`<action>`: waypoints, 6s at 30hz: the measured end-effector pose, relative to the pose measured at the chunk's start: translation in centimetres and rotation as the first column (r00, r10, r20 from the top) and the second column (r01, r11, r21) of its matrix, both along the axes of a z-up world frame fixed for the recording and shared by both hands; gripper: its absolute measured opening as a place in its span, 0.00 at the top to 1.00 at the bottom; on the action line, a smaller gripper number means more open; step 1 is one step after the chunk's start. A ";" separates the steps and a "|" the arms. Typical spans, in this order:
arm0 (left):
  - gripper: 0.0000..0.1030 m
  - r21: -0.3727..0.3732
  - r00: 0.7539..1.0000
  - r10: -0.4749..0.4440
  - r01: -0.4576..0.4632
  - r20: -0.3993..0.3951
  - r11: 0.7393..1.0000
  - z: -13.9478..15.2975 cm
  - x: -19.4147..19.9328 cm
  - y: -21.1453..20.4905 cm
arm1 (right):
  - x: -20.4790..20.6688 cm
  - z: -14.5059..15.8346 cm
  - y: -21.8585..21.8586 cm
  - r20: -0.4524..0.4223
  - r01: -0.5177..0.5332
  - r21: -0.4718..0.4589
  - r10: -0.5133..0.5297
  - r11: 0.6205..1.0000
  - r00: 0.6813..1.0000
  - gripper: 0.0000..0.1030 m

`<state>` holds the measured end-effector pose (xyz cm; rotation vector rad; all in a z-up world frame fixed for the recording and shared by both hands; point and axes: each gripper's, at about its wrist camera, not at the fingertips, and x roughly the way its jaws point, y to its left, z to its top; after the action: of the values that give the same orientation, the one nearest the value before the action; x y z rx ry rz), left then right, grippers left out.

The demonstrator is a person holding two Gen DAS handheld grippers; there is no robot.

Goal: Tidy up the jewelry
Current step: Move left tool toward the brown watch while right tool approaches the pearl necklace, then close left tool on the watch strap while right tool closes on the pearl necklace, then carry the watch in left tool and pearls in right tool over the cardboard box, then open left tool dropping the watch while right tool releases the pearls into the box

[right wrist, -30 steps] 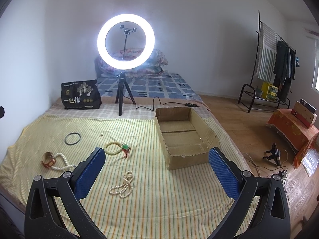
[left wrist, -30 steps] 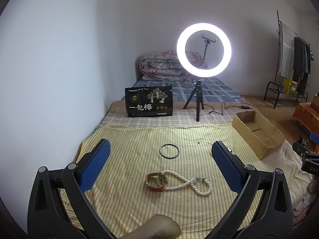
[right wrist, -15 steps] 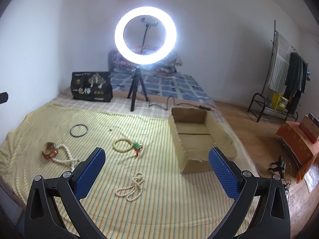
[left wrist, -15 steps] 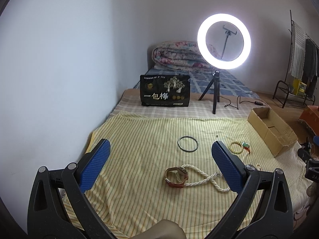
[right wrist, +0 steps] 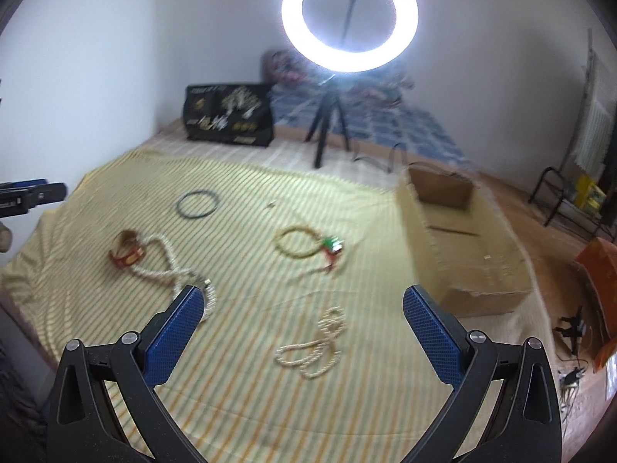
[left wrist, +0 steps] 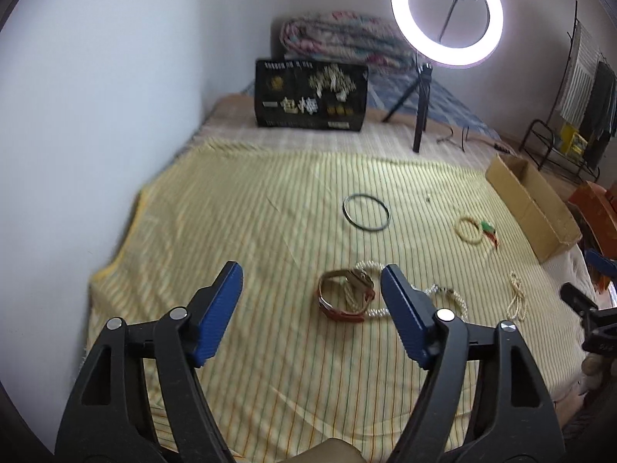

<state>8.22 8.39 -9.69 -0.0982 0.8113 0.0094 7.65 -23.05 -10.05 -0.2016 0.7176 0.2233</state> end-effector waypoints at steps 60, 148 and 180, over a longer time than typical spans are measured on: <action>0.90 -0.121 0.933 -0.016 -0.030 -0.360 0.992 -11.1 7.9 0.5 | 8.1 -10.1 10.3 -0.295 -0.322 -0.074 0.288 0.944 0.911 0.65; 0.97 -0.224 0.878 -0.471 0.445 -0.079 0.867 0.2 15.0 -36.4 | 17.2 9.2 -19.7 0.128 0.206 0.203 -0.235 0.957 0.964 0.94; 0.73 -0.209 0.851 -0.505 0.473 -0.143 0.856 -3.4 16.5 -39.6 | 20.9 3.1 -22.8 -0.061 0.286 0.225 -0.279 0.931 0.958 0.55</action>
<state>24.70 -31.26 -13.05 -0.0449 1.0141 -0.5461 28.58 -45.88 -6.92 0.1293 0.7330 0.0331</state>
